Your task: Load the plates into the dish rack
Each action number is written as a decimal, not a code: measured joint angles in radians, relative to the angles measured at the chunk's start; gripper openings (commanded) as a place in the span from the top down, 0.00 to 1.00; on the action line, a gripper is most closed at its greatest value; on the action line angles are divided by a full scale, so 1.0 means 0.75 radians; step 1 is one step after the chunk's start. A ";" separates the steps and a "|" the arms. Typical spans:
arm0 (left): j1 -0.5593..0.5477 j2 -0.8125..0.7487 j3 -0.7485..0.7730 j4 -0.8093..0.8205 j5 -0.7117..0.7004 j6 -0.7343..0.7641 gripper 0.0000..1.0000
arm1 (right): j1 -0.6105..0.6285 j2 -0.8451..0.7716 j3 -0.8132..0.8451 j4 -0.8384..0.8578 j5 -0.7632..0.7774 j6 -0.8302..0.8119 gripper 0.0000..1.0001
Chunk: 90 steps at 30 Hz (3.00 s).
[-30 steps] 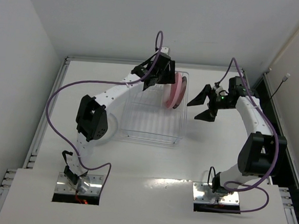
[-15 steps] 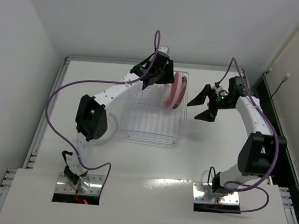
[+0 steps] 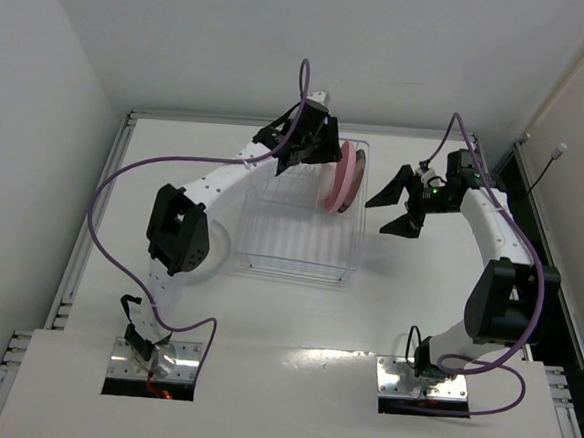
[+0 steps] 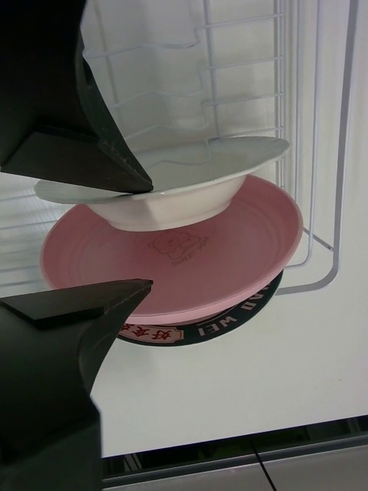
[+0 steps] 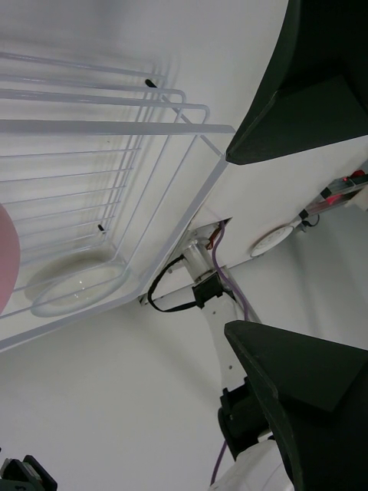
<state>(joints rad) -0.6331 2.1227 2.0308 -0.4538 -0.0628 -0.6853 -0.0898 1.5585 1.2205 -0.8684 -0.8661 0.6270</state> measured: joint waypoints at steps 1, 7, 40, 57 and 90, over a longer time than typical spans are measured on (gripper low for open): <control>0.000 0.000 -0.004 0.004 0.002 -0.003 0.55 | 0.000 0.000 0.000 0.000 0.000 0.000 0.19; 0.000 0.001 -0.027 0.041 0.015 -0.010 0.55 | 0.000 0.000 0.000 0.000 -0.003 0.000 0.19; 0.044 -0.059 -0.098 0.072 0.256 0.141 0.35 | 0.009 0.000 -0.006 0.006 -0.003 0.001 0.19; 0.184 -0.538 -0.467 0.355 0.375 0.274 0.34 | 0.009 0.000 -0.027 0.010 -0.003 0.002 0.19; 0.454 -0.307 -0.789 -0.607 -0.327 -0.252 0.05 | 0.045 0.011 -0.052 0.031 -0.004 0.002 0.19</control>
<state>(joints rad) -0.2924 1.8927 1.4387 -0.9089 -0.3080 -0.8745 -0.0563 1.5669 1.1812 -0.8455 -0.8688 0.6281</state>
